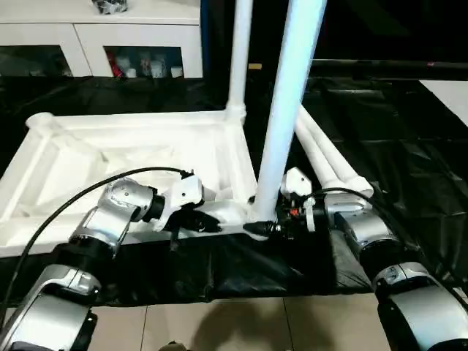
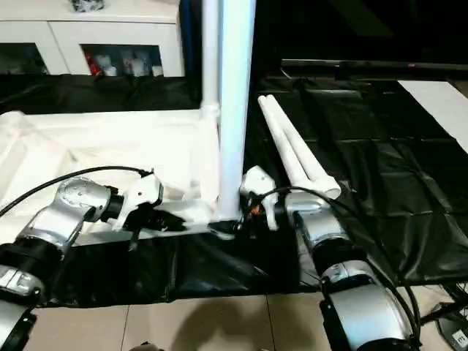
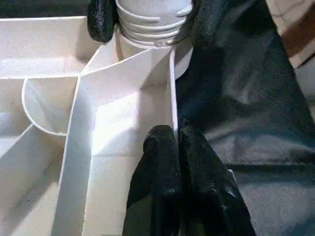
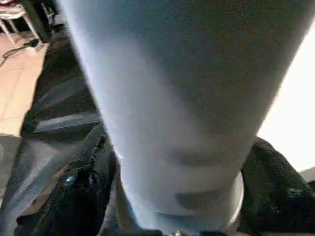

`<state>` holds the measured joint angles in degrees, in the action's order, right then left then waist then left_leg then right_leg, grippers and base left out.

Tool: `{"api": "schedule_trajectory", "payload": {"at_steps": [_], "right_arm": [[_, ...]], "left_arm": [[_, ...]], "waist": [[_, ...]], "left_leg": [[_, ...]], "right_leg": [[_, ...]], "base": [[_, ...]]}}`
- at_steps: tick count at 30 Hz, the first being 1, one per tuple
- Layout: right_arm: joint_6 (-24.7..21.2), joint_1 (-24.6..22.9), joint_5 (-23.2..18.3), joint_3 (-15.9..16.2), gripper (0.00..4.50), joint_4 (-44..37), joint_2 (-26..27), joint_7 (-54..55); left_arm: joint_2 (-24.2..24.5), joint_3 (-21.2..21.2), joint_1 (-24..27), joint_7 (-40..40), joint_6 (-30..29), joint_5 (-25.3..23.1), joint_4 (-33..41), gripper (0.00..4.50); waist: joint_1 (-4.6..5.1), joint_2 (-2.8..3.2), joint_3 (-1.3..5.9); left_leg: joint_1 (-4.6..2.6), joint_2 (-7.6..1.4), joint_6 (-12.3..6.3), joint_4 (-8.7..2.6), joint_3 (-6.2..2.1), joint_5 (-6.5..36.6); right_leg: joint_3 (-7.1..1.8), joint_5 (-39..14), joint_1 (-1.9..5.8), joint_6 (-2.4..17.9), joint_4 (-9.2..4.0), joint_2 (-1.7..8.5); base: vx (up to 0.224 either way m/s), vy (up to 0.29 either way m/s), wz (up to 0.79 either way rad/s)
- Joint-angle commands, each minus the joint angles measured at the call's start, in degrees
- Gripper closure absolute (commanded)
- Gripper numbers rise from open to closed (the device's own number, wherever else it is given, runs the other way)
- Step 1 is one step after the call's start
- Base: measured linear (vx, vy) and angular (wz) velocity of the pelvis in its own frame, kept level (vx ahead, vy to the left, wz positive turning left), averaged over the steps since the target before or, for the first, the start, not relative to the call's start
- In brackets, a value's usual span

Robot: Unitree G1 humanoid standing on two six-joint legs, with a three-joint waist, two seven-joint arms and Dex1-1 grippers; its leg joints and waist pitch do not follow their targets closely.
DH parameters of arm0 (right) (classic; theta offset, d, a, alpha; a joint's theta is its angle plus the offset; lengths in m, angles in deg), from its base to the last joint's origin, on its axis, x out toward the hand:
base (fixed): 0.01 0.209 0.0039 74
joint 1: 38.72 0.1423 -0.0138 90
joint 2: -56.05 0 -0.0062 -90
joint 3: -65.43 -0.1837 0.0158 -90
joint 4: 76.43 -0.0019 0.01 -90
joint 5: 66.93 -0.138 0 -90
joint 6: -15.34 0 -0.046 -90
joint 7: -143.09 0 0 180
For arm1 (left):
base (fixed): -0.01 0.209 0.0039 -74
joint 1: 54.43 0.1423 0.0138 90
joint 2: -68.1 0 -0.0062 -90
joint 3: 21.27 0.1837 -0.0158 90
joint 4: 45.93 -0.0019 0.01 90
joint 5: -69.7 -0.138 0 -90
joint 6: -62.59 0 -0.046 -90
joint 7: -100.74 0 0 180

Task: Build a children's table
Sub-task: Rotate leg to tighten

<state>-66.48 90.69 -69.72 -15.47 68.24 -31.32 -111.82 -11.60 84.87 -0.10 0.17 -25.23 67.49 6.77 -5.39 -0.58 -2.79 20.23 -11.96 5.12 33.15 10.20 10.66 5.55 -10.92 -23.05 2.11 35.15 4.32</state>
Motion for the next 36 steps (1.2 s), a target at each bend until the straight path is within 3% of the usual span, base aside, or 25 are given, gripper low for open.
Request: {"api": "schedule_trajectory", "payload": {"at_steps": [1, 2, 8, 11, 14, 16, 17, 20, 25, 28, 30, 32, 36], "right_arm": [[-0.6, -1.0, 0.4, 1.1, 1.36, -0.3, 0.9, -0.6], [-0.6, -1.1, 0.4, 0.9, 1.59, -0.3, 1.1, -0.1], [-2.6, -1.1, -1.2, -2.2, 1.77, 0.6, 3.3, 8.2], [-3.2, -0.1, -0.4, -4.6, 1.78, 3.2, 5.3, 21.2], [-3.6, 1.1, -0.6, -7.5, 1.78, 6.2, 7.7, 34.0], [-3.9, 1.5, -0.9, -8.5, 1.79, 7.1, 8.5, 37.7], [-5.2, 2.4, -1.5, -10.3, 1.79, 8.9, 10.1, 45.7], [-5.7, 3.1, -1.9, -11.8, 1.79, 10.3, 12.2, 53.2], [-3.5, 3.4, -1.2, -12.0, 1.79, 10.9, 14.5, 56.8], [-2.8, 3.7, -0.9, -12.3, 1.09, 11.3, 14.7, 57.8], [-2.2, 4.1, -0.6, -12.3, 1.07, 11.6, 14.6, 58.0], [-1.4, 4.5, 0.6, -11.6, 0.76, 11.3, 13.7, 58.4], [-0.6, 3.2, 1.6, -10.7, 0.76, 6.7, 10.0, 55.9]], "left_arm": [[-0.7, 2.2, 0.5, 1.7, 0.6, -0.5, 1.1, 4.50], [-0.8, 2.1, 0.4, 1.4, 0.5, -0.5, 1.0, 4.50], [-3.2, 0.6, -0.9, -4.6, -2.9, -0.7, -0.6, 4.50], [-5.8, -0.8, -2.5, -10.0, -5.6, -0.8, -1.9, 4.50], [-8.8, -1.7, -4.4, -17.1, -7.8, -1.8, -4.0, 4.50], [-9.8, -2.0, -5.1, -19.7, -8.4, -2.2, -4.7, 4.50], [-12.2, -2.8, -6.5, -25.8, -10.3, -2.9, -6.3, 4.50], [-14.9, -3.3, -7.4, -31.2, -11.5, -3.5, -7.6, 4.50], [-16.8, -2.3, -7.5, -33.1, -9.3, -4.9, -9.0, 4.50], [-16.9, -1.8, -7.5, -33.2, -8.5, -5.3, -9.3, 4.50], [-16.7, -1.2, -7.6, -33.0, -7.1, -5.7, -9.8, 4.50], [-16.3, -0.8, -7.8, -32.8, -5.1, -6.0, -10.4, 4.50], [-16.5, -0.6, -8.4, -33.5, -2.6, -6.4, -11.9, 4.50]], "waist": [[0.02, 0.27, 3.63], [0.03, 0.28, 3.59], [0.20, 0.38, 3.30], [0.47, 0.45, 3.23], [0.72, 0.32, 3.33], [0.88, 0.36, 3.41], [0.88, 0.67, 3.59], [0.77, 0.43, 3.73], [0.52, 0.45, 3.60], [0.53, 0.48, 3.52], [0.57, 0.62, 3.55], [0.53, 0.65, 3.58], [0.39, 0.33, 3.55]], "left_leg": [[-0.17, -2.04, -4.33, -3.49, -0.18, 8.7], [-0.15, -2.03, -4.22, -3.50, -0.18, 8.9], [-0.33, -1.98, -2.74, -3.77, -0.21, 11.0], [-0.56, -1.80, -1.20, -3.89, -0.38, 12.4], [-0.65, -1.65, -0.32, -3.96, -0.53, 12.3], [-0.57, -1.54, -0.32, -3.86, -0.45, 11.8], [-0.53, -1.50, -0.37, -3.75, -0.39, 10.7], [-0.27, -1.40, -1.16, -3.62, -0.31, 8.3], [-0.30, -1.36, -2.12, -3.68, -0.24, 9.5], [-0.33, -1.41, -1.80, -3.81, -0.31, 10.9], [-0.37, -1.47, -1.67, -3.85, -0.35, 11.3], [-0.36, -1.47, -1.57, -3.85, -0.39, 11.4], [-0.35, -1.44, -1.85, -3.80, -0.32, 11.0]], "right_leg": [[-3.40, -7.4, 3.29, 13.6, -3.61, 4.33], [-3.41, -7.7, 3.28, 13.6, -3.64, 4.33], [-3.42, -11.4, 3.19, 12.7, -4.11, 4.29], [-3.56, -16.1, 3.00, 11.1, -4.68, 4.49], [-3.56, -17.4, 2.98, 10.3, -4.87, 4.51], [-3.58, -15.9, 2.97, 10.3, -4.85, 4.39], [-3.63, -13.6, 2.99, 10.7, -4.58, 4.30], [-3.56, -8.2, 3.23, 11.8, -4.09, 4.18], [-3.46, -9.7, 3.19, 11.2, -4.50, 4.34], [-3.48, -11.4, 3.17, 10.7, -4.68, 4.32], [-3.48, -11.3, 3.17, 10.6, -4.65, 4.33], [-3.50, -10.9, 3.20, 10.7, -4.58, 4.35], [-3.53, -10.3, 3.24, 10.9, -4.47, 4.34]], "base": [[0.000, 0.000, 0.00], [0.000, 0.000, 0.00], [0.000, 0.000, 0.00], [0.000, 0.000, 0.00], [0.000, 0.000, 0.00], [0.000, 0.000, 0.00], [0.000, 0.000, 0.00], [0.000, 0.000, 0.00], [0.000, 0.000, 0.00], [0.000, 0.000, 0.00], [0.000, 0.000, 0.00], [0.000, 0.000, 0.00], [0.000, 0.000, 0.00]]}}
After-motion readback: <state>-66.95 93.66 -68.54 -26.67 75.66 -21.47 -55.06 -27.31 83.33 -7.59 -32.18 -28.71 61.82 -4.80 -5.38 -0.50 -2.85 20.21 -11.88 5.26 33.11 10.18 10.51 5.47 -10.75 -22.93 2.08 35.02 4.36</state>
